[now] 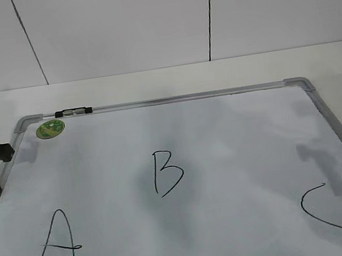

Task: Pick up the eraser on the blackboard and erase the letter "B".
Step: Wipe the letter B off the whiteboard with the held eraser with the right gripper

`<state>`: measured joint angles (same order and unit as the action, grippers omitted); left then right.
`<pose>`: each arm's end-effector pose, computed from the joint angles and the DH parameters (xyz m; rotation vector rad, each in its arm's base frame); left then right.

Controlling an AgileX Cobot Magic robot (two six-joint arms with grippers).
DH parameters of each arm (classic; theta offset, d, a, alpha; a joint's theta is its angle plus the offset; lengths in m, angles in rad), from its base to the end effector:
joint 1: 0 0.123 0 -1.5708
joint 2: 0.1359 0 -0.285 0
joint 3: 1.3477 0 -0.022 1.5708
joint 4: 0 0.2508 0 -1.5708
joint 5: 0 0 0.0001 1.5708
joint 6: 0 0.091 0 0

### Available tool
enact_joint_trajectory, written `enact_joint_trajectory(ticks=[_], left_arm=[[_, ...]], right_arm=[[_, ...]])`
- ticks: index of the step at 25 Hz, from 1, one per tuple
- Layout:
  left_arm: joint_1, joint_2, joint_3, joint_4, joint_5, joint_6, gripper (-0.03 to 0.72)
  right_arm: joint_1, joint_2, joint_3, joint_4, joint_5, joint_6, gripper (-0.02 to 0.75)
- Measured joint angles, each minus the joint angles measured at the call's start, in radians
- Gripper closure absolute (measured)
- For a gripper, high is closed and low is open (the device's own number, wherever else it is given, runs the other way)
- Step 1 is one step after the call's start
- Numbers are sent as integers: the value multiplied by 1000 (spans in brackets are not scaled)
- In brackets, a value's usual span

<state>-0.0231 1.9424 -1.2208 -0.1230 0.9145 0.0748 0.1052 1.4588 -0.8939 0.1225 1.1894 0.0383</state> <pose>0.3555 -0.0171 0.1506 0.0371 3.1133 -0.1521 0.2287 0.0345 0.2221 0.0239 -3.0335 -0.1584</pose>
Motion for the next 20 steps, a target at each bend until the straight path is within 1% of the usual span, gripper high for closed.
enact_joint_trajectory(ticks=[4, 6, 15, 20], left_arm=[[0, 0, 0, -4, 1, 0, 669], [0, 0, 0, -5, 2, 0, 669], [0, 0, -1, -9, 10, 0, 669], [0, 0, -1, -11, 11, 0, 669]], right_arm=[[10, 54, -164, 6, 18, 38, 216], [40, 112, -247, 2, 18, 54, 216], [290, 419, -593, 5, 27, 94, 216], [379, 588, -762, 22, 26, 96, 216]])
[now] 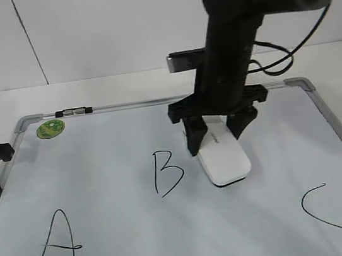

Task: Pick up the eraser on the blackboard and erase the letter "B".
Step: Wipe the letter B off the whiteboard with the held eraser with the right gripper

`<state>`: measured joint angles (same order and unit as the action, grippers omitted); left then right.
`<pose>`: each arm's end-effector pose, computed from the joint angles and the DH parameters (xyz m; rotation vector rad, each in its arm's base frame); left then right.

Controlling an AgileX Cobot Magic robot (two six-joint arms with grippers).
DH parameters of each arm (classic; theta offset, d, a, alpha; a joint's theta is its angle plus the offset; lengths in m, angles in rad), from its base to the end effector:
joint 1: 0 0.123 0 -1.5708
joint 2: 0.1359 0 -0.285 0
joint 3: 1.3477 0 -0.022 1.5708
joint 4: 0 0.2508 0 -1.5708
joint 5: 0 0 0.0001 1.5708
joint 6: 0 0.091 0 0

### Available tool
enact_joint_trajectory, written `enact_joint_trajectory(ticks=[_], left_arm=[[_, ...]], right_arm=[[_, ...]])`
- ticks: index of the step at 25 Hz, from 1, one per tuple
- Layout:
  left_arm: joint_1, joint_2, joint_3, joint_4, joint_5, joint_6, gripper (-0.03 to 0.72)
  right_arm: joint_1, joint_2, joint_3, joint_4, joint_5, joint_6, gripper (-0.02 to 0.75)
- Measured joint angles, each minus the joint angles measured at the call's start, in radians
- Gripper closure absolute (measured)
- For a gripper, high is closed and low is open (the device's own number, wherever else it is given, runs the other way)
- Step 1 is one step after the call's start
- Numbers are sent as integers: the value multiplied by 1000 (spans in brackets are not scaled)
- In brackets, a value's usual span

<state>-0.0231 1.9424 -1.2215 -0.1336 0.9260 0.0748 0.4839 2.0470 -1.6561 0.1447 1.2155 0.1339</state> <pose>0.3546 -0.0179 0.1508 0.0283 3.1232 -0.1671 0.3612 0.2037 0.2122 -0.4719 3.0900 0.2287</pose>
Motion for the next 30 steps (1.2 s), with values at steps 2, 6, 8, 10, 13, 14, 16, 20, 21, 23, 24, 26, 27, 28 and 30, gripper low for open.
enact_joint_trajectory(ticks=[2, 6, 8, 10, 13, 14, 16, 20, 21, 23, 24, 26, 27, 28, 30], left_arm=[[0, 0, 0, 0, 0, 0, 669], [0, 0, 0, 0, 0, 0, 669], [0, 0, 0, -2, 0, 0, 669], [0, 0, 0, -2, 0, 0, 669], [0, 0, 0, -2, 0, 0, 668], [0, 0, 0, -2, 0, 0, 668], [0, 0, 0, -2, 0, 0, 667], [0, 0, 0, -3, 0, 0, 667], [0, 0, 0, -3, 0, 0, 667], [0, 0, 0, -3, 0, 0, 666], [0, 0, 0, -3, 0, 0, 666], [0, 0, 0, -3, 0, 0, 666], [0, 0, 0, -3, 0, 0, 666], [0, 0, 0, -3, 0, 0, 666], [0, 0, 0, -3, 0, 0, 666]], right_arm=[[23, 55, -47, 4, 0, 1, 216], [46, 147, -131, 4, 1, 1, 216], [48, 182, -159, 4, 15, 4, 216], [48, 194, -180, 4, 35, 7, 216], [48, 202, -189, 6, 45, 7, 216], [48, 202, -191, 6, 48, 7, 216], [55, 203, -193, 2, 49, 10, 216], [85, 205, -196, -34, 49, 15, 216], [94, 207, -198, -41, 49, 15, 216], [119, 214, -208, -50, 49, 14, 216], [132, 216, -211, -52, 49, 14, 216], [167, 218, -217, -54, 47, 14, 216], [194, 220, -219, -54, 45, 14, 216], [215, 222, -227, -54, 45, 14, 216], [260, 228, -235, -52, 43, 14, 216]])
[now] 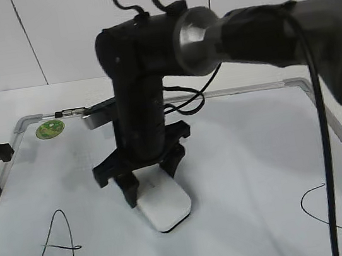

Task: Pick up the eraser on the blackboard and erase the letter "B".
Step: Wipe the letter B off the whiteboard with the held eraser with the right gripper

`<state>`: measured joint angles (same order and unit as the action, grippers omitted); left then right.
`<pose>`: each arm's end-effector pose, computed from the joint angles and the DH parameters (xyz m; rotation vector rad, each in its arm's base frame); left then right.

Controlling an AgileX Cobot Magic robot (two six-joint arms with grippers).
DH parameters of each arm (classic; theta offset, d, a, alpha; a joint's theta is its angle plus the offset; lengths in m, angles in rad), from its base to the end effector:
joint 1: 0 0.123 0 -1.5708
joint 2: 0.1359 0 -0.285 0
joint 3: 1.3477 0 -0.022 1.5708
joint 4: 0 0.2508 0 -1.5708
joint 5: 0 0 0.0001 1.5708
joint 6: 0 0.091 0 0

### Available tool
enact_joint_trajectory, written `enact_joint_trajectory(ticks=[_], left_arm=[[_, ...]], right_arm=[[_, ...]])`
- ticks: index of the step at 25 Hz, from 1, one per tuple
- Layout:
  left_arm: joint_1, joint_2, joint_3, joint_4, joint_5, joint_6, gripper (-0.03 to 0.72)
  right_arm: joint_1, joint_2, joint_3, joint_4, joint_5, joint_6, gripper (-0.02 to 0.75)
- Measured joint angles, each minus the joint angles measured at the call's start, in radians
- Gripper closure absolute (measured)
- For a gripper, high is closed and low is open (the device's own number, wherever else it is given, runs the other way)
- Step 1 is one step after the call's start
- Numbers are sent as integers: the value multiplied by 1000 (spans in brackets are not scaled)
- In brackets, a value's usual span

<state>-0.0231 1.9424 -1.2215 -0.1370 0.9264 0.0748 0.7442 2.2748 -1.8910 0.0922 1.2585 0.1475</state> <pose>0.3546 -0.0181 0.1509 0.0252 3.1233 -0.1714 0.3329 0.3174 0.1703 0.8744 -2.9897 -0.1342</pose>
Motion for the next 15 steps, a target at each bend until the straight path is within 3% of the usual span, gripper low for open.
enact_joint_trajectory(ticks=[6, 15], left_arm=[[0, 0, 0, -2, 0, 0, 666], [0, 2, 0, -2, 0, 2, 666]], right_arm=[[55, 33, -48, 4, 20, 0, 216], [-1, 48, -69, 35, 45, 15, 216]])
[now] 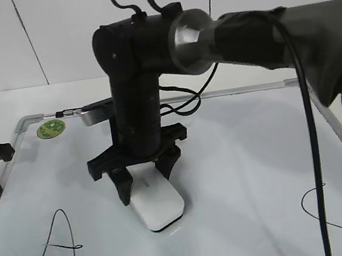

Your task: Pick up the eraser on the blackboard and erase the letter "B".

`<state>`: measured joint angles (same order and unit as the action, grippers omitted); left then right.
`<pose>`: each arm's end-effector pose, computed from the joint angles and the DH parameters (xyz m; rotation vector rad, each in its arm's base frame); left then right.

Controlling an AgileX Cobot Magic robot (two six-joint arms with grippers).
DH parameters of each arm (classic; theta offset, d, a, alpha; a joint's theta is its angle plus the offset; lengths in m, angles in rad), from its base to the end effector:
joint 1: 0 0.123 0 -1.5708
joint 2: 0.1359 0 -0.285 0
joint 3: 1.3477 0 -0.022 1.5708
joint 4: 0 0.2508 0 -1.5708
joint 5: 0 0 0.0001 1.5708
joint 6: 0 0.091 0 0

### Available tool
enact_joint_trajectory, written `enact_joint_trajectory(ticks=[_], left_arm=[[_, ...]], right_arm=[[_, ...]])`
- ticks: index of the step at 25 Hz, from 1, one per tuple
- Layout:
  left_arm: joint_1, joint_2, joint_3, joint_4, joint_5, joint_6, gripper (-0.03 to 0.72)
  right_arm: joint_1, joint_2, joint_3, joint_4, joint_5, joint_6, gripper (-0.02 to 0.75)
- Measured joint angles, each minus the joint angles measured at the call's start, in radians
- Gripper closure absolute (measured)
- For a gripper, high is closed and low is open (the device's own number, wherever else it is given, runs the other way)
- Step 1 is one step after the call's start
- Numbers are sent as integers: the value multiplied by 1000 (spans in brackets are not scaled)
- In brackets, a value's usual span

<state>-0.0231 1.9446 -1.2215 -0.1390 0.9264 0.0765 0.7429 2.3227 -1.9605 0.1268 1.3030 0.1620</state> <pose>0.3547 -0.0183 0.1501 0.0258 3.1252 -0.1739 0.3371 0.3246 0.1656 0.8310 -2.9630 -0.1644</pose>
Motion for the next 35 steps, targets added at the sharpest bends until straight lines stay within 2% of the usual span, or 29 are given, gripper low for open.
enact_joint_trajectory(ticks=[12, 18, 23, 27, 33, 35], left_arm=[[0, 0, 0, -3, 0, 2, 666], [0, 0, 0, -7, -2, 4, 666], [0, 0, 0, -6, 0, 4, 666], [0, 0, 0, -4, 3, 4, 666], [0, 0, 0, -4, 3, 4, 666], [0, 0, 0, -4, 3, 4, 666]], right_arm=[[-262, 2, -5, -62, -37, 51, 216], [-274, 2, -5, -62, -38, 53, 216], [-220, 2, -5, -100, -46, 35, 216], [-108, 2, -7, -183, -57, -5, 216], [83, 2, -7, -149, -61, -36, 216], [107, 4, -7, -140, -62, -41, 216]])
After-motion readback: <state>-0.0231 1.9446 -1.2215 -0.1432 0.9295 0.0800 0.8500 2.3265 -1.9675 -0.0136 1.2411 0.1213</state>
